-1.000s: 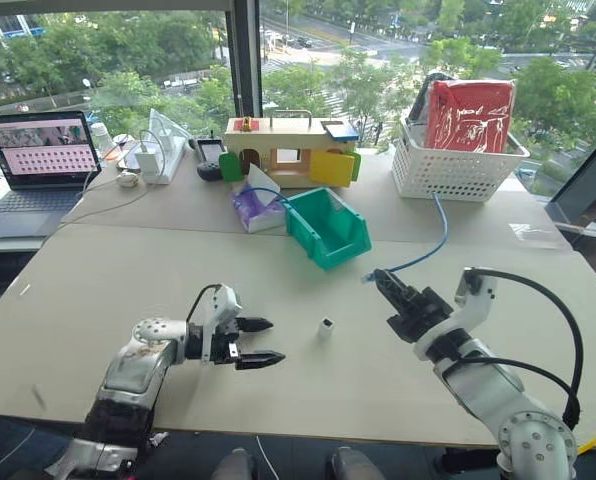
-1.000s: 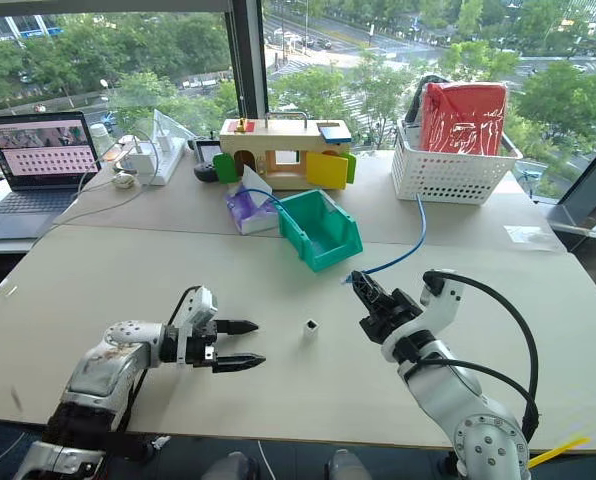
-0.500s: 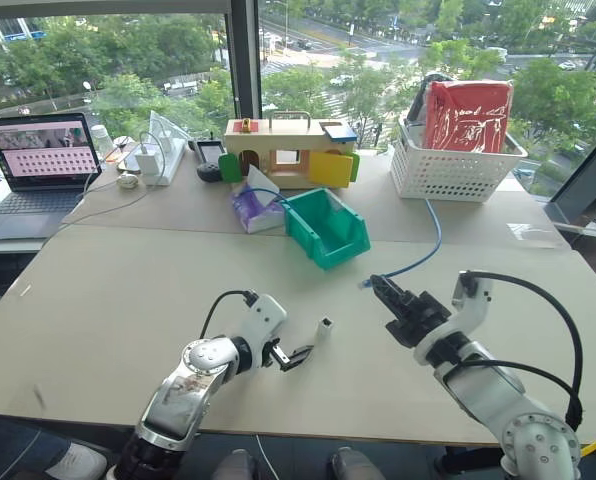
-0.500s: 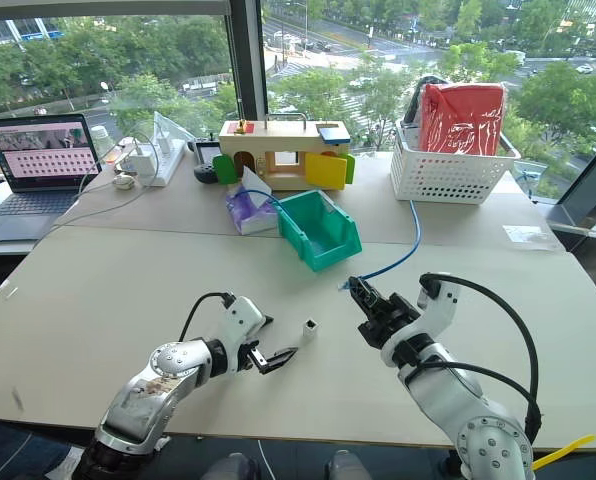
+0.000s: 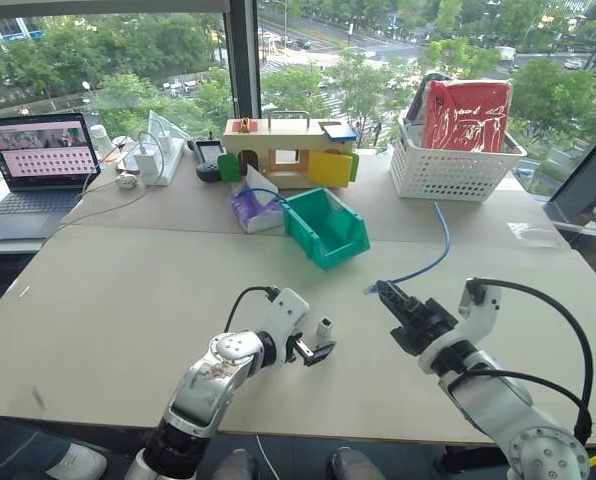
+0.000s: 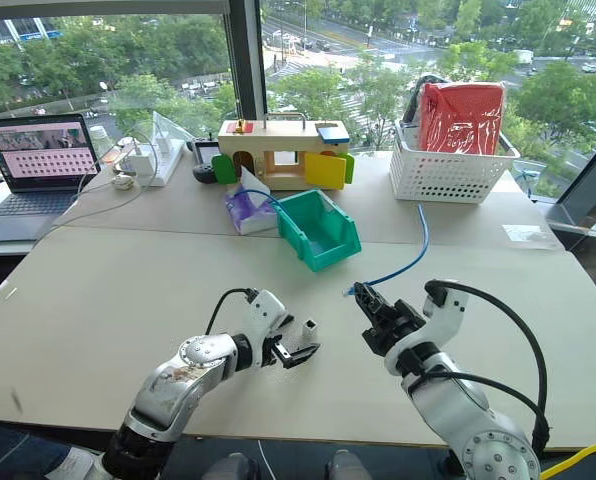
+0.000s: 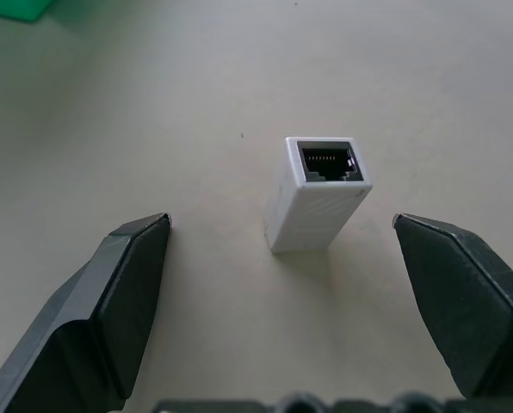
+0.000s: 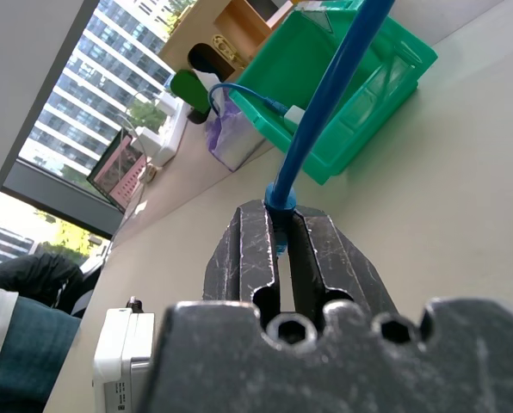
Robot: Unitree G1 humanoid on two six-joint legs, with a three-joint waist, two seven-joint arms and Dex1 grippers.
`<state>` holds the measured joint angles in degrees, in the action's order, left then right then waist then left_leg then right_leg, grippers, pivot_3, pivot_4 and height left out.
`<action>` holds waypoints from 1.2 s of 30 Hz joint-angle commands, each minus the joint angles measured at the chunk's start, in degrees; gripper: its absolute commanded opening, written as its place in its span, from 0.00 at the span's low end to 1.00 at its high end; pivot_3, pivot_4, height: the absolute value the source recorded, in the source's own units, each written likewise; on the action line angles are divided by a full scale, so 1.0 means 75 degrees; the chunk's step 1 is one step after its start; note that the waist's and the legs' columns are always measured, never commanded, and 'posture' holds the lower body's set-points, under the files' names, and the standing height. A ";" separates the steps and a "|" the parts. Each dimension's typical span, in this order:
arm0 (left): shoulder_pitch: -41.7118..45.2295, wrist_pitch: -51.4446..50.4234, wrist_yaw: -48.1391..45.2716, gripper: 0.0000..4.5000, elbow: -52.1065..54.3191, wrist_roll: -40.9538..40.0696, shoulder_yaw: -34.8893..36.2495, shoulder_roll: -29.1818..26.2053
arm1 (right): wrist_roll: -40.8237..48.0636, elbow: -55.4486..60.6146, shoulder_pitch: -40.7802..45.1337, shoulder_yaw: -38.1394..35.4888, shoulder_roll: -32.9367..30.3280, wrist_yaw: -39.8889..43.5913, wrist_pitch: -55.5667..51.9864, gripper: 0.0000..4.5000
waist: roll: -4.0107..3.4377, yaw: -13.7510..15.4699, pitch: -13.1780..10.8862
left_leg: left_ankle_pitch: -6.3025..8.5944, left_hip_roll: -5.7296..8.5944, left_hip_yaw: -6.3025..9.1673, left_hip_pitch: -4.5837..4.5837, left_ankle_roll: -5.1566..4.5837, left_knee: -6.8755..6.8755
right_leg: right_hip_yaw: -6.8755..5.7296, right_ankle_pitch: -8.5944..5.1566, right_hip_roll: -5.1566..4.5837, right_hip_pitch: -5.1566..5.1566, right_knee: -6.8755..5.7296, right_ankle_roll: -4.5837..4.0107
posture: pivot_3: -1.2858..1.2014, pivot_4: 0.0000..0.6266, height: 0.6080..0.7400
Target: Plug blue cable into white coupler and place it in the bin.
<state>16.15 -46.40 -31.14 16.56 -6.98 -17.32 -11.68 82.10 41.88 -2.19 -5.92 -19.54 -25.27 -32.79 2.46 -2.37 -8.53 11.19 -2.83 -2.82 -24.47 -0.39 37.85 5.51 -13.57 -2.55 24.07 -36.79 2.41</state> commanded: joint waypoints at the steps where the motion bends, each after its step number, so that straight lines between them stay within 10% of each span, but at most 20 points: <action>1: 0.0215 0.0087 0.0008 0.99 -0.0334 -0.0053 -0.0235 0.0123 | -0.0032 0.0349 0.0011 -0.0083 0.0006 -0.0003 0.0234 0.00 | 0.0000 0.0021 0.0000 | 0.0000 0.0000 0.0000 0.0000 0.0000 0.0000 | 0.0000 0.0000 0.0000 -0.0001 0.0000 0.0000 | 0.52 0.24 0.98; 5: 0.0330 0.0171 0.0001 0.83 -0.0504 -0.0028 -0.0358 0.0129 | -0.0070 0.0351 0.0014 -0.0103 -0.0005 0.0001 0.0274 0.00 | 0.0000 0.0016 0.0000 | 0.0000 0.0001 0.0000 0.0000 0.0000 0.0000 | 0.0000 -0.0001 0.0000 -0.0001 0.0002 0.0000 | 0.52 0.24 0.98; 13: 0.0469 0.1011 -0.0768 0.16 -0.0677 -0.0203 -0.0376 -0.0404 | -0.0135 0.0247 0.0052 -0.0072 -0.0051 0.0087 0.0268 0.00 | 0.0000 0.0014 0.0000 | 0.0000 0.0000 0.0001 -0.0007 0.0000 0.0000 | 0.0000 0.0000 -0.0001 0.0004 0.0004 -0.0002 | 0.52 0.24 0.98; 18: 0.0931 0.2086 -0.2025 0.14 -0.1223 -0.0200 -0.0676 -0.0997 | -0.0419 0.0072 -0.0032 0.0138 -0.0589 0.0157 -0.0267 0.00 | 0.0000 0.0010 -0.0001 | 0.0000 0.0000 -0.0001 -0.0017 0.0000 0.0000 | -0.0001 -0.0009 -0.0001 0.0014 0.0004 -0.0031 | 0.52 0.24 0.98; 36: 0.2494 -0.0420 -0.2124 0.14 -0.1172 -0.0024 -0.1608 -0.1110 | -0.0739 -0.0537 0.0265 0.1362 -0.0166 -0.0211 -0.1054 0.00 | 0.0001 -0.0010 -0.0001 | 0.0000 0.0001 0.0005 -0.0030 0.0000 -0.0001 | -0.0006 -0.0004 0.0001 0.0019 0.0010 -0.0004 | 0.52 0.24 0.98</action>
<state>33.80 -48.61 -47.45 6.50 -7.79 -28.73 -20.00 76.66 36.74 -0.52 5.37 -20.59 -26.59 -40.19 2.47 -2.44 -8.54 11.19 -2.82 -2.78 -24.69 -0.39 37.85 5.47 -13.60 -2.55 24.21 -36.72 2.38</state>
